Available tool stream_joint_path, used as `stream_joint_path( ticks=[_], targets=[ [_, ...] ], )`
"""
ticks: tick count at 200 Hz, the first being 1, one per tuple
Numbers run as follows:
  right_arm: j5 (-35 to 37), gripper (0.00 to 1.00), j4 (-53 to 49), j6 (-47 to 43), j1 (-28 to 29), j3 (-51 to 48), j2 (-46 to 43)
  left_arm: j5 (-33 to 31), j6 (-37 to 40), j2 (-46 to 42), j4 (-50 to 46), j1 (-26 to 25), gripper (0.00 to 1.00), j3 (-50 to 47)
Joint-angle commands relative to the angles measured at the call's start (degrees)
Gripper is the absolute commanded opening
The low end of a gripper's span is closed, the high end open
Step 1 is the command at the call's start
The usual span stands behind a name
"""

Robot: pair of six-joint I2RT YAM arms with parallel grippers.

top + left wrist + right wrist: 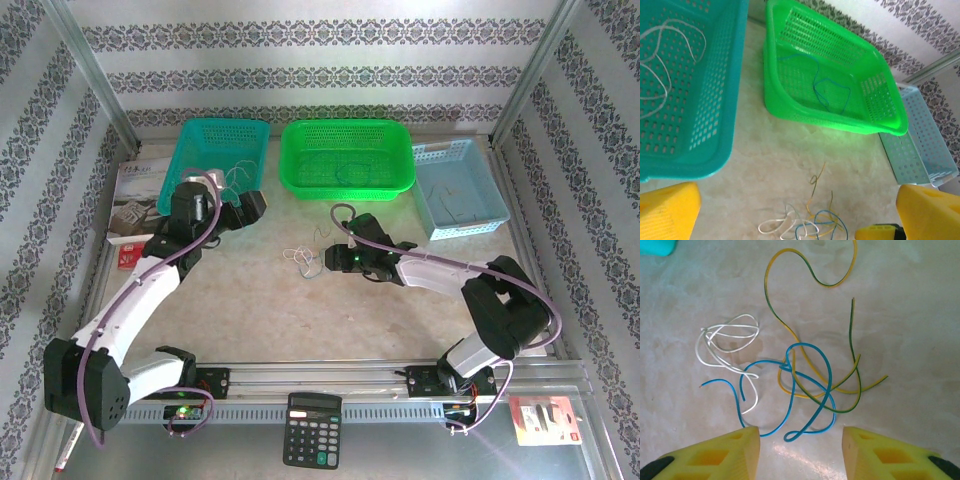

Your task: Untangle the cables

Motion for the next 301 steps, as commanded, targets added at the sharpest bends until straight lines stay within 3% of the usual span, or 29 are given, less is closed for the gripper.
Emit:
stream_joint_path(
  ticks=[1,54,121,215,301],
  targets=[
    [1.6,0.44,-0.8,0.7,0.9,1.9,1.1,-0.8,-2.1,-0.1,3.2,-1.7,1.0,-1.1],
    [0.8,0.36,-0.8,0.3,0.7,3.7,3.6,-0.9,-2.7,1.9,4.6,-3.8,1.0,-1.4],
    [-1.9,0.0,-1.7,-0.7,0.8,4.0,1.5,-0.9,-3.0,2.3,5.1,-4.4,1.0,-2.0],
    [-1.0,0.0,-4.7,-1.7,0.4,3.3,-11.3,5.3,-6.1,1.5,6.3,-4.9,1.0,-4.2],
    [2.4,0.0,-6.9,0.0,-5.3,-3.5,-16.8,8.0,-9.7,4.2,10.4,-9.2,1.0,-7.5]
  ],
)
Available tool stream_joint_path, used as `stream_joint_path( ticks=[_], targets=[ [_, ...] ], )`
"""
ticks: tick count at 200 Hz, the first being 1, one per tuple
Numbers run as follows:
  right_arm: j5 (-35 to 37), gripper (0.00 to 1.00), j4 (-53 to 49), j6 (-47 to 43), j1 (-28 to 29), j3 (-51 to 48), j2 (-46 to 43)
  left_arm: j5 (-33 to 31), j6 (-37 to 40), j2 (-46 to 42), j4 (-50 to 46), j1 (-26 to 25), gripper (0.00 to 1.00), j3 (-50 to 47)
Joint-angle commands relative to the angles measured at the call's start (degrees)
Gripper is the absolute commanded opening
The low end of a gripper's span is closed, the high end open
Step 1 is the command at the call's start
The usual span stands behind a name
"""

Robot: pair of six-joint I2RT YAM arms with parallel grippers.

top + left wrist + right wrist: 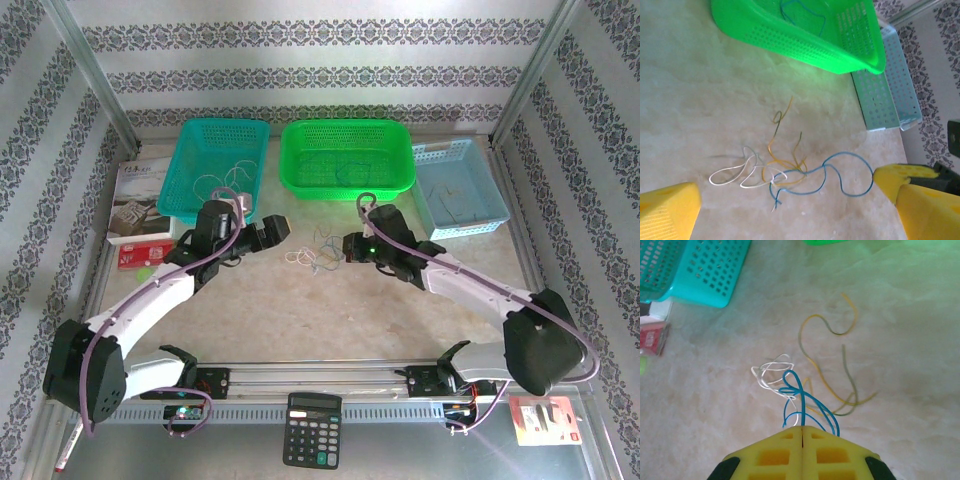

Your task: Untangle the cables

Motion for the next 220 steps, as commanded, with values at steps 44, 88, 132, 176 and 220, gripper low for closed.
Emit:
stream_joint_path(
  ticks=[44,88,132,176,220],
  targets=[
    [6.5,0.0,-7.2,1.5,-3.6,-8.6,-8.3,1.2,-1.2,3.9,4.1,-3.0,1.0,1.7],
    [-0.6,0.0,-2.5,0.5,-4.3,-11.2,-11.2,2.1,-1.5,6.7,4.8,-4.1,1.0,3.0],
    [-11.5,0.0,3.7,-2.0,-3.5,-5.5,-13.1,2.7,-2.0,8.2,5.8,-4.6,0.99,3.7],
    [-13.9,0.0,9.5,-0.3,-2.2,-1.1,-14.6,3.1,-1.6,7.7,6.1,-4.7,0.98,3.7],
    [-12.8,0.0,12.2,1.4,-2.2,-0.5,-14.4,3.8,-1.2,7.3,7.3,-4.7,0.92,3.4]
  ],
)
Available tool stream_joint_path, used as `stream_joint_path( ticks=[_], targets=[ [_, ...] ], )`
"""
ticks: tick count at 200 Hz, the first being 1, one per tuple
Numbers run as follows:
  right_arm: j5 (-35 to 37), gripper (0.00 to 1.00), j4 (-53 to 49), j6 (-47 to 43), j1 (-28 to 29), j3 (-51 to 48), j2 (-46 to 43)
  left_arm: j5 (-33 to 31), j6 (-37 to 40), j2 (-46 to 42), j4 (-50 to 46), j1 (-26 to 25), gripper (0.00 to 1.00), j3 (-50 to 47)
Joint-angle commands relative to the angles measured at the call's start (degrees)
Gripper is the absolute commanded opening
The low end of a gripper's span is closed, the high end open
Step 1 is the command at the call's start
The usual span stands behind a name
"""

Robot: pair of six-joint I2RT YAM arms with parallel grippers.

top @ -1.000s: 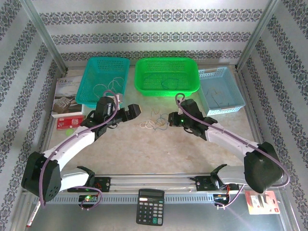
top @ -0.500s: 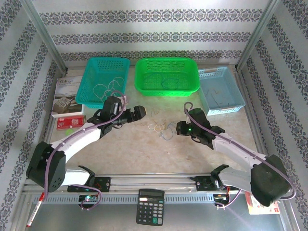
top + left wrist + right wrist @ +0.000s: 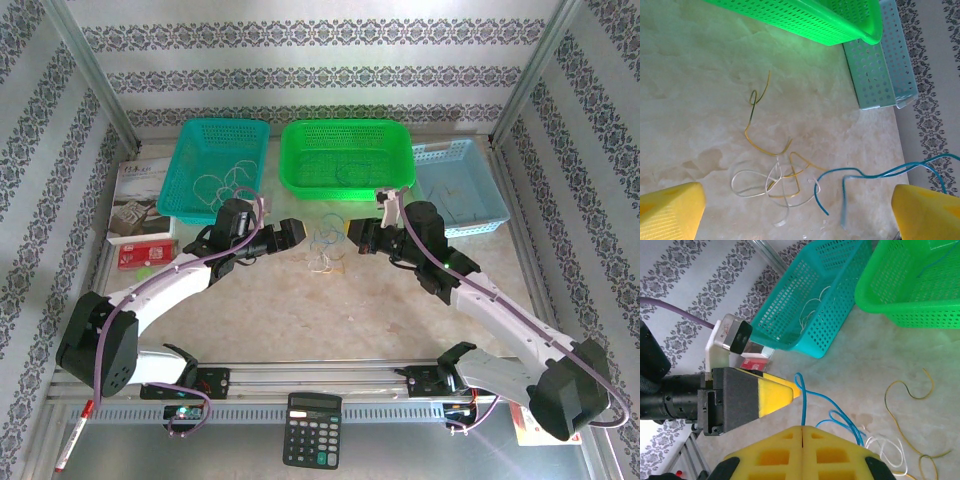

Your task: Untangle the cables

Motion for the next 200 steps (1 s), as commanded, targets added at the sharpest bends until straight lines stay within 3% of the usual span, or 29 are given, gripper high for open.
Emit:
stream_joint_path(
  ticks=[1,45,136,200],
  targets=[
    [-0.4,0.0,3.0,1.1,0.6,1.2,-0.1,1.1,0.1,-0.7,3.5,-0.7,0.91,1.1],
    [0.7,0.0,4.0,2.0,0.4,0.7,0.0,3.1,-1.2,0.1,7.1,-0.7,0.8,0.6],
    [2.0,0.0,4.8,2.8,0.1,0.1,0.6,10.0,-4.3,3.7,18.8,-2.2,0.76,-3.0],
    [2.1,0.0,5.4,3.3,0.1,-0.3,0.3,11.1,-5.3,7.9,26.0,-5.1,0.69,-4.0]
  ],
)
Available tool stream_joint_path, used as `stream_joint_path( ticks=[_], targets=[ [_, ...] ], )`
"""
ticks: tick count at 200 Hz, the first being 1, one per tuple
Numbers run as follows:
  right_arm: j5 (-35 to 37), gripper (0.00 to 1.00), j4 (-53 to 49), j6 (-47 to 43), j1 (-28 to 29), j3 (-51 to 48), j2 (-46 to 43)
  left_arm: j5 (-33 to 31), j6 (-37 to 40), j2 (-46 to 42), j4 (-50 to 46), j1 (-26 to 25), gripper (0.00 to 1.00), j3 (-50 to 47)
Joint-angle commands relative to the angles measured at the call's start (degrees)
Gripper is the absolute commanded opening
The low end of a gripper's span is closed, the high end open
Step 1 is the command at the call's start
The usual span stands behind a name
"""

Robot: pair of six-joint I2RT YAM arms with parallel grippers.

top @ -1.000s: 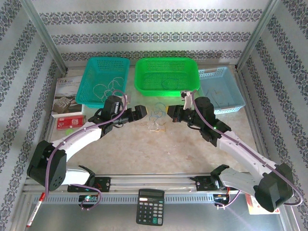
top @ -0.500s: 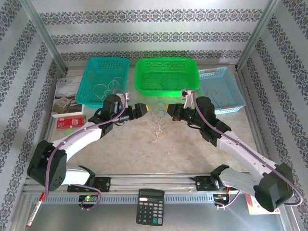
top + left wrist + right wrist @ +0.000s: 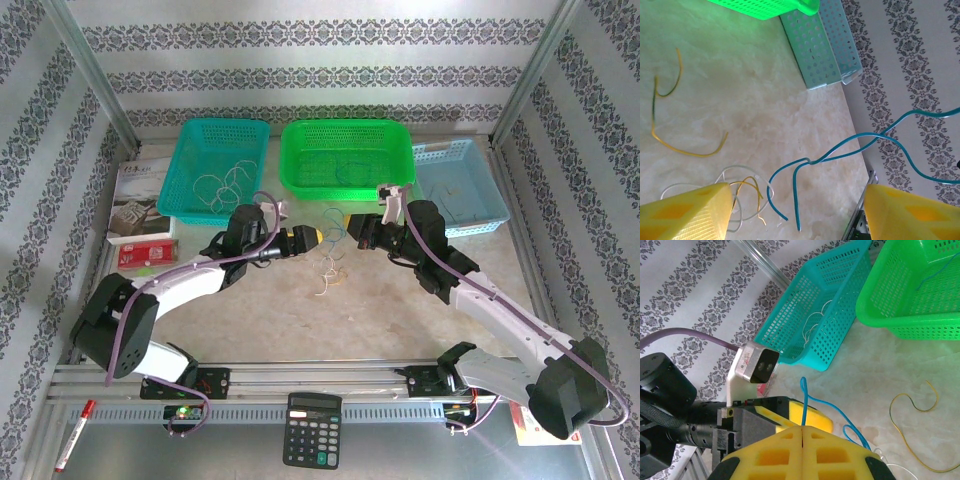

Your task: Untangle the cables

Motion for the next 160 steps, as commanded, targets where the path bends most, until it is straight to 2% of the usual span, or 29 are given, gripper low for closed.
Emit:
stream_joint_path(
  ticks=[1,160],
  targets=[
    [0.6,0.0,2.2,0.5,0.1,-0.3,-0.1,1.5,-0.9,1.0,6.6,-1.3,0.68,-0.9],
    [0.8,0.0,2.7,0.8,0.1,-0.8,-0.5,1.7,-1.4,4.4,11.2,-3.1,0.43,-2.0]
  ],
)
